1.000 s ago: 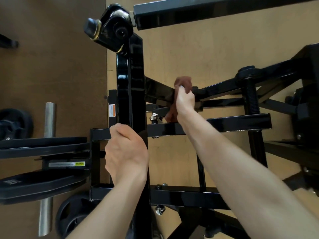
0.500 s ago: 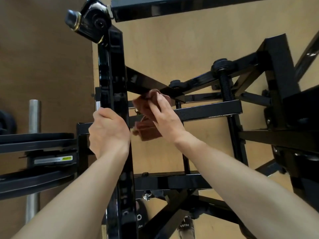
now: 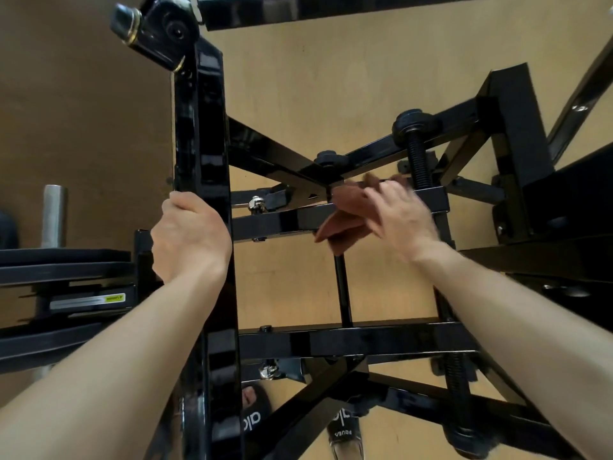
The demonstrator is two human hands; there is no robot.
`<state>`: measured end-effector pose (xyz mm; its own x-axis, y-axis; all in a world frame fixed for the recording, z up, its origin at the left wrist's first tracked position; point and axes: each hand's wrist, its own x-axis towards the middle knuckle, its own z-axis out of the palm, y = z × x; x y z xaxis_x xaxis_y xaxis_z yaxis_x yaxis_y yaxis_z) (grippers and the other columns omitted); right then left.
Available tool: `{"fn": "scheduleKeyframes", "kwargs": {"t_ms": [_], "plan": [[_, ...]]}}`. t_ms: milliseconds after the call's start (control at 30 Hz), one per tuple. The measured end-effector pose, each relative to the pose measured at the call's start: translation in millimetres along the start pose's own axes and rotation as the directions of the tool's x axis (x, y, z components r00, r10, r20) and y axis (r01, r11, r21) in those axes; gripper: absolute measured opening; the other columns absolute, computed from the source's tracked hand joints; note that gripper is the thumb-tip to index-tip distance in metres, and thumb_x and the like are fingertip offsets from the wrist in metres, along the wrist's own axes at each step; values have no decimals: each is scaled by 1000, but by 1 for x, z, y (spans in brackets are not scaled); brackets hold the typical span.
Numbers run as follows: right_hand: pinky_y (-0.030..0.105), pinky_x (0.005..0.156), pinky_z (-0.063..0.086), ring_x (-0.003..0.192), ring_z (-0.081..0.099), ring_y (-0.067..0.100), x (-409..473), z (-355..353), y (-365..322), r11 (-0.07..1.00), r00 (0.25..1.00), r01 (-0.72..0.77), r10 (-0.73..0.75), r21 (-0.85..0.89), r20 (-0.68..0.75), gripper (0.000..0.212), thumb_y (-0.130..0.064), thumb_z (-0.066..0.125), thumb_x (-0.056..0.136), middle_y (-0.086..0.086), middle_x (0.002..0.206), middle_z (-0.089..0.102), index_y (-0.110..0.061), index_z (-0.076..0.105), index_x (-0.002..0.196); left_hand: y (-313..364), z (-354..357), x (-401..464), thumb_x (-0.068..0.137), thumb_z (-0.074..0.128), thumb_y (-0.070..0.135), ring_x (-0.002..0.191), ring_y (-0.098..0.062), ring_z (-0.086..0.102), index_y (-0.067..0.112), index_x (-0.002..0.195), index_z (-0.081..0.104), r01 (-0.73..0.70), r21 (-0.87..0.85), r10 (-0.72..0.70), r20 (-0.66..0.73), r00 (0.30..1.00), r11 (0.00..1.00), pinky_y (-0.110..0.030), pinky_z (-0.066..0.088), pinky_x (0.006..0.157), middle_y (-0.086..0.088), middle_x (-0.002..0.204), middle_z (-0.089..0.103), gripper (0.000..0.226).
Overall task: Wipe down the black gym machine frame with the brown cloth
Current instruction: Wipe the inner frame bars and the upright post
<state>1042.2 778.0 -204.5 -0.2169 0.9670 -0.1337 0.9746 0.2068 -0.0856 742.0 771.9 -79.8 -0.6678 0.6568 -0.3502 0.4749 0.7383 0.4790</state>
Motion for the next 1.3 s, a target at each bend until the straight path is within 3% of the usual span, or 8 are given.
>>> {"fn": "scheduleKeyframes", "kwargs": {"t_ms": [133,267,433,567,733,1000,1100,1300], "plan": [[55,126,15,147,37,35,-8,-2,43,988,990,-138,136,-75,-34,50,-40,55,101,16,145,54,-12,54,143,1,-2,-1,107,9,46,100,-39,65,7,127,59,-3,-12,3,11,1000,1000,-51,53,93,-18,106,67,66],[53,127,6,154,24,33,0,8,-10,975,977,-212,210,-69,-33,58,-46,47,102,15,157,42,-14,45,150,-2,1,3,108,9,46,99,-39,64,8,128,59,-6,-5,6,7,1000,1000,-48,53,90,-17,106,66,65],[55,127,9,152,25,33,40,41,-126,974,973,210,-199,-85,119,68,-53,50,99,9,159,39,-22,33,157,-8,6,10,107,9,47,99,-39,64,8,126,59,-23,19,23,-1,1000,1000,-52,53,93,-17,107,66,66],[58,124,16,145,30,40,58,63,-167,921,922,356,-319,-157,219,83,-43,66,96,13,155,37,-28,19,161,-9,8,12,107,10,47,95,-35,63,9,125,60,-37,24,38,-28,999,999,-48,52,89,-13,99,63,66],[49,118,32,133,44,32,46,36,-101,943,927,331,-316,-44,201,72,-43,64,97,7,146,46,-35,28,158,-7,4,7,107,10,46,105,-41,63,7,128,59,-36,22,36,-10,999,999,-49,49,93,-20,110,65,66],[55,127,12,153,23,35,-18,-21,65,959,980,68,-12,-274,199,82,-40,70,94,13,156,36,-33,24,160,1,-4,1,108,10,45,109,-44,62,4,129,58,1,8,-1,29,1000,1000,-51,47,96,-23,115,65,67],[57,126,12,152,23,40,-10,-2,35,949,985,48,7,-313,172,85,-48,68,93,16,155,37,-29,19,161,0,-1,2,107,9,46,107,-42,62,6,130,58,-6,7,6,21,1000,1000,-51,47,95,-22,113,65,66],[58,125,11,147,28,41,40,35,-96,905,915,364,-302,-220,269,87,-70,45,95,17,158,33,-28,10,163,-5,2,8,107,9,47,102,-40,62,7,129,58,-14,13,14,2,1000,1000,-49,49,94,-19,111,65,66]]}}
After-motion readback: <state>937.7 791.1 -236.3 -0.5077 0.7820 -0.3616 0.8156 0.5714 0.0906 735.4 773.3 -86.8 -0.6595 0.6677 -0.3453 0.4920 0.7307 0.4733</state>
